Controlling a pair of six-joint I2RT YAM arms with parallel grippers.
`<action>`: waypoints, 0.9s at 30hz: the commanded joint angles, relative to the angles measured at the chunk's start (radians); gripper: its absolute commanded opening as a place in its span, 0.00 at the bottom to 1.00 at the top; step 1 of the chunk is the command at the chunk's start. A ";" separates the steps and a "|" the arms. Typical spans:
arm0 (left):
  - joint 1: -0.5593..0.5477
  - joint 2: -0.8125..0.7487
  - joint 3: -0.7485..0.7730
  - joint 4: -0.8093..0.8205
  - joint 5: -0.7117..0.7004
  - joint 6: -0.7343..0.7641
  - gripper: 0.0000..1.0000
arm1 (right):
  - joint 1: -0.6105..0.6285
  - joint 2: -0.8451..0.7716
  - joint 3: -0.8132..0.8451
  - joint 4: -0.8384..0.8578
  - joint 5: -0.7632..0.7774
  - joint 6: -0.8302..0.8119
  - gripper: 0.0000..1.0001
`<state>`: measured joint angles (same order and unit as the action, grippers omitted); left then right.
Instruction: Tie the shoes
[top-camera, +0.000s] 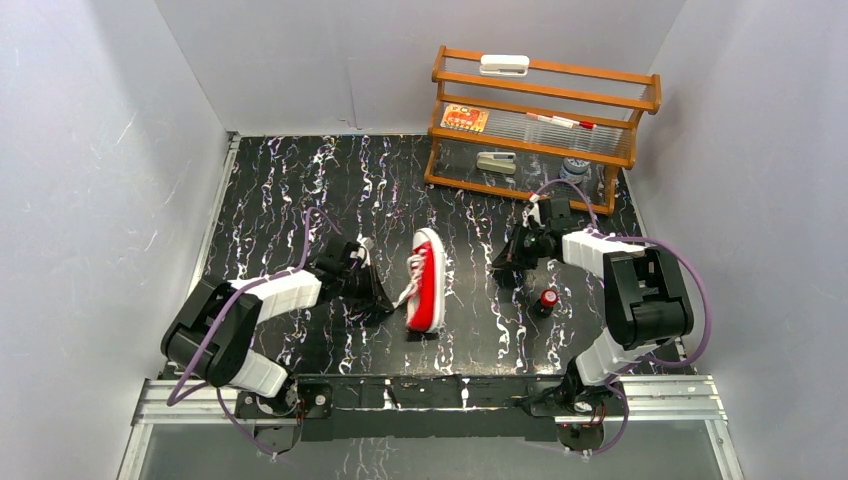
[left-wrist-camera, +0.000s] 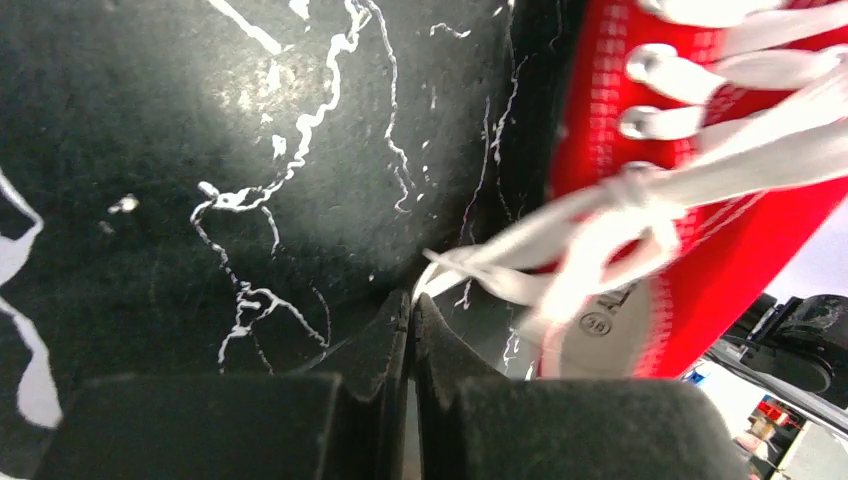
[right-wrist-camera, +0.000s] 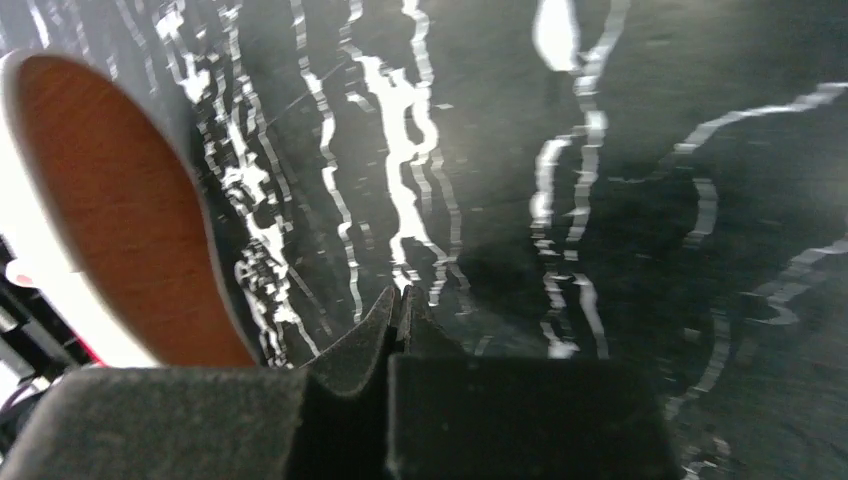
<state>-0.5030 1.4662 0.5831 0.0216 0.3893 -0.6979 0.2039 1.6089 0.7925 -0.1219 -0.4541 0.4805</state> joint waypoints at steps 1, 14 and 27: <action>0.008 0.000 -0.040 -0.170 -0.068 0.053 0.00 | -0.034 -0.009 -0.019 0.044 0.068 -0.024 0.00; -0.002 -0.046 0.134 -0.129 0.073 0.112 0.00 | 0.019 -0.038 0.187 -0.231 0.062 -0.202 0.00; -0.061 0.030 0.325 -0.192 0.119 0.112 0.34 | 0.036 -0.137 0.237 -0.346 0.071 -0.138 0.21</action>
<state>-0.5575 1.5352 0.9012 -0.0837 0.5056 -0.6044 0.2390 1.5501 0.9611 -0.4000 -0.4118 0.3401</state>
